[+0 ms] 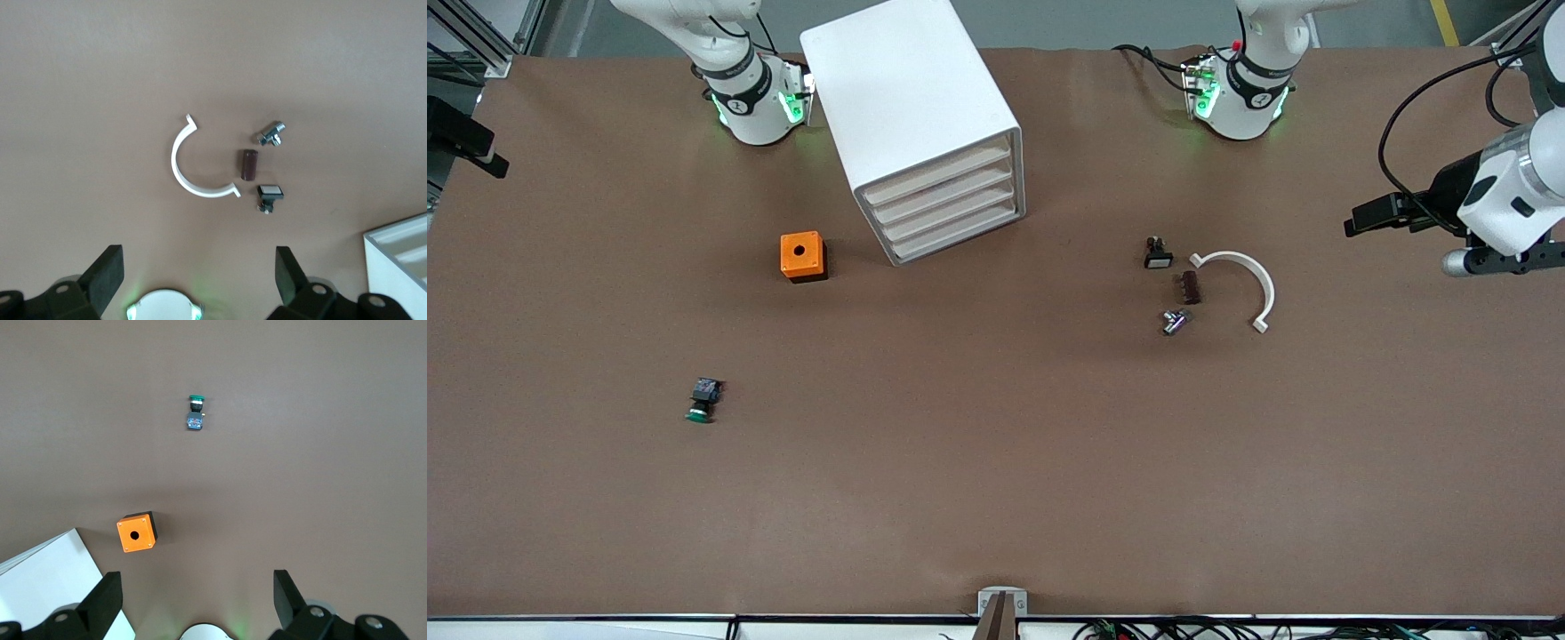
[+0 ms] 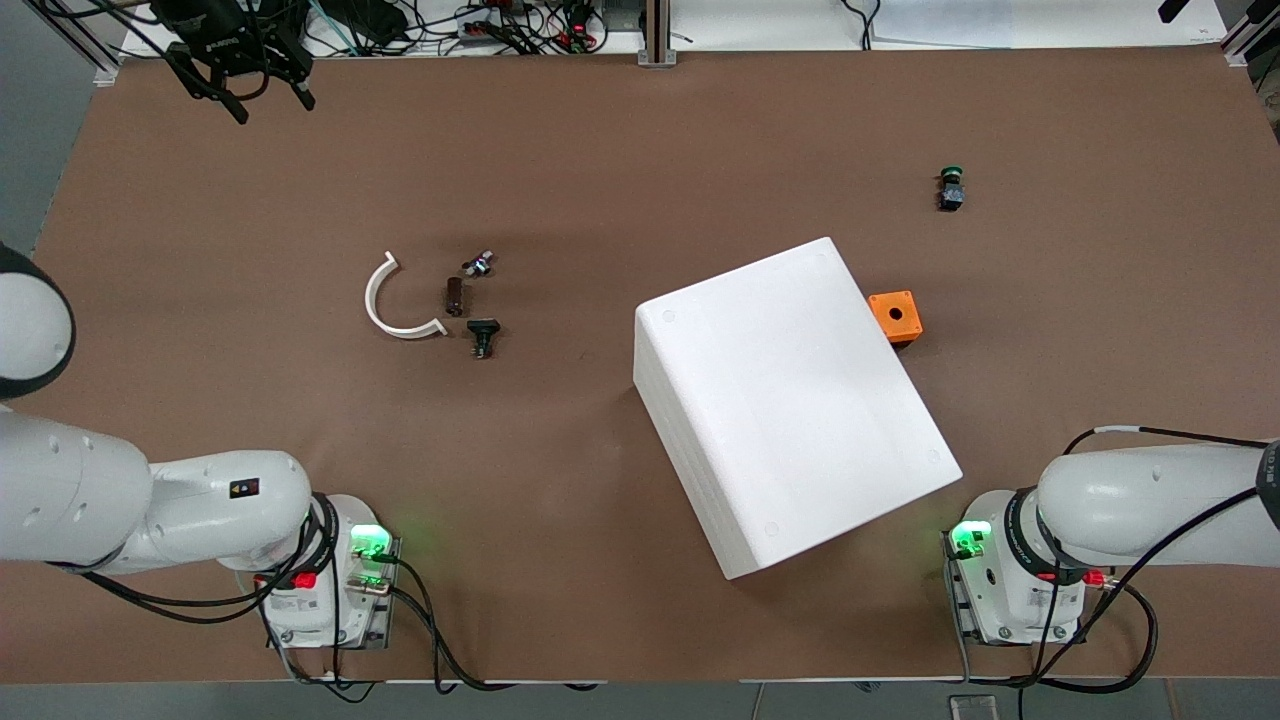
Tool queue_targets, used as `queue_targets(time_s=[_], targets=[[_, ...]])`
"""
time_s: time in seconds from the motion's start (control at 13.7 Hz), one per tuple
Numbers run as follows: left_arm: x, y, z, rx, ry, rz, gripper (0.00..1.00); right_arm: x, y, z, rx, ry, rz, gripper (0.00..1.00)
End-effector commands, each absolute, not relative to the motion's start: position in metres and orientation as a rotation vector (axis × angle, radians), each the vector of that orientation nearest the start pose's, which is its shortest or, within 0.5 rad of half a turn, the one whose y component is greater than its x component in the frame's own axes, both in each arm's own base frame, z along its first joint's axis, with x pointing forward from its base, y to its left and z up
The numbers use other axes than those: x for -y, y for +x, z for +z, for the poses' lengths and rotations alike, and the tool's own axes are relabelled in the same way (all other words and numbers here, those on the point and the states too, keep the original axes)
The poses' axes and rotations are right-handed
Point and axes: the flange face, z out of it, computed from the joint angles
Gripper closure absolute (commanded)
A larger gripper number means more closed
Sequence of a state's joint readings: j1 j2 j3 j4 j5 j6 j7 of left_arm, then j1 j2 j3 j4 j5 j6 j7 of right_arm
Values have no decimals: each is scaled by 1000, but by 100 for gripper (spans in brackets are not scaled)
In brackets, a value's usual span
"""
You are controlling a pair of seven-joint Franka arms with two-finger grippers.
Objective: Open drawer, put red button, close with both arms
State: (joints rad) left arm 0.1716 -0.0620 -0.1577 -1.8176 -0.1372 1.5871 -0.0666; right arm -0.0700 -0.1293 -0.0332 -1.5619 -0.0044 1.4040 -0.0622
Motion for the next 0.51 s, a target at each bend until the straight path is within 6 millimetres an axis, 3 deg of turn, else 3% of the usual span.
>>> queue_targets(time_s=[0.0, 0.22, 0.44], targets=[[3, 510, 546, 98, -3189, 172, 0, 27, 490, 683, -18, -3180, 47, 0], [5, 523, 547, 80, -3178, 79, 0, 20, 491, 684, -41, -3182, 31, 0], [9, 551, 554, 74, -3191, 37, 0, 18, 491, 684, -69, -3183, 30, 0]])
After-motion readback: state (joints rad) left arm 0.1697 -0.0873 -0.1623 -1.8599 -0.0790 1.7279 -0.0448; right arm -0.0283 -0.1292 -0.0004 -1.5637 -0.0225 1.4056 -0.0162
